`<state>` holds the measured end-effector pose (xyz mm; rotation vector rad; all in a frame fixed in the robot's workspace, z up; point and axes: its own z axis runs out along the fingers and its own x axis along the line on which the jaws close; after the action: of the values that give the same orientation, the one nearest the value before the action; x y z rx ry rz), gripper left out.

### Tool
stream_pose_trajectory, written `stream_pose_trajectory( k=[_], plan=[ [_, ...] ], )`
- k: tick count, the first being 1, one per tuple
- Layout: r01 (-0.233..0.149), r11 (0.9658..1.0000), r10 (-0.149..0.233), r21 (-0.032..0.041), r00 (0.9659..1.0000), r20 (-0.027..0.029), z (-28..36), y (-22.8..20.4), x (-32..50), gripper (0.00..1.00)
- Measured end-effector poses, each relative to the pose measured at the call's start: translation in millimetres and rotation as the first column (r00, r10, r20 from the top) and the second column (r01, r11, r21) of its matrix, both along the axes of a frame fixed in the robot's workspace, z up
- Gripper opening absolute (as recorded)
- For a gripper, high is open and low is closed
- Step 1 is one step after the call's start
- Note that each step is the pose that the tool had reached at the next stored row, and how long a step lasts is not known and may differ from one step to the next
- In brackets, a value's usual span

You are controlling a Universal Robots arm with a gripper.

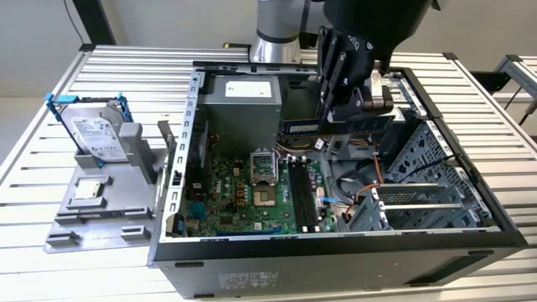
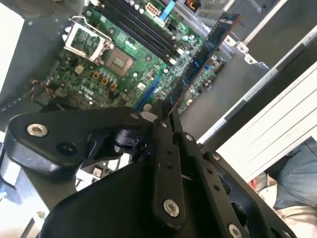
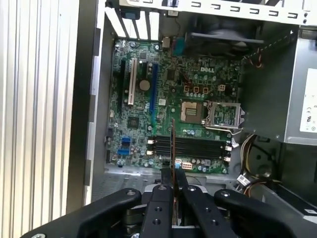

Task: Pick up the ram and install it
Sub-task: 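Pick up the ram and move it above insertion slot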

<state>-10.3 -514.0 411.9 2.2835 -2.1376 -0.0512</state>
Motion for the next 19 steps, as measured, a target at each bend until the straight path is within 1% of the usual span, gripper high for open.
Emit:
stream_pose_trajectory(
  k=[4, 14, 17, 19],
  plan=[
    [0.000, 1.0000, 0.000, 0.0000, 1.0000, 0.0000, 0.0, 14.8, 0.1, 0.00],
    [0.000, 1.0000, 0.000, 0.0001, 1.0000, 0.0000, -0.3, 48.0, 1.6, 0.00],
    [0.000, 1.0000, 0.000, 0.0001, 1.0000, 0.0001, -0.4, 57.0, 2.5, 0.00],
    [0.000, 1.0000, 0.000, 0.0001, 1.0000, 0.0000, -0.5, 62.1, 3.1, 0.00]
  ],
)
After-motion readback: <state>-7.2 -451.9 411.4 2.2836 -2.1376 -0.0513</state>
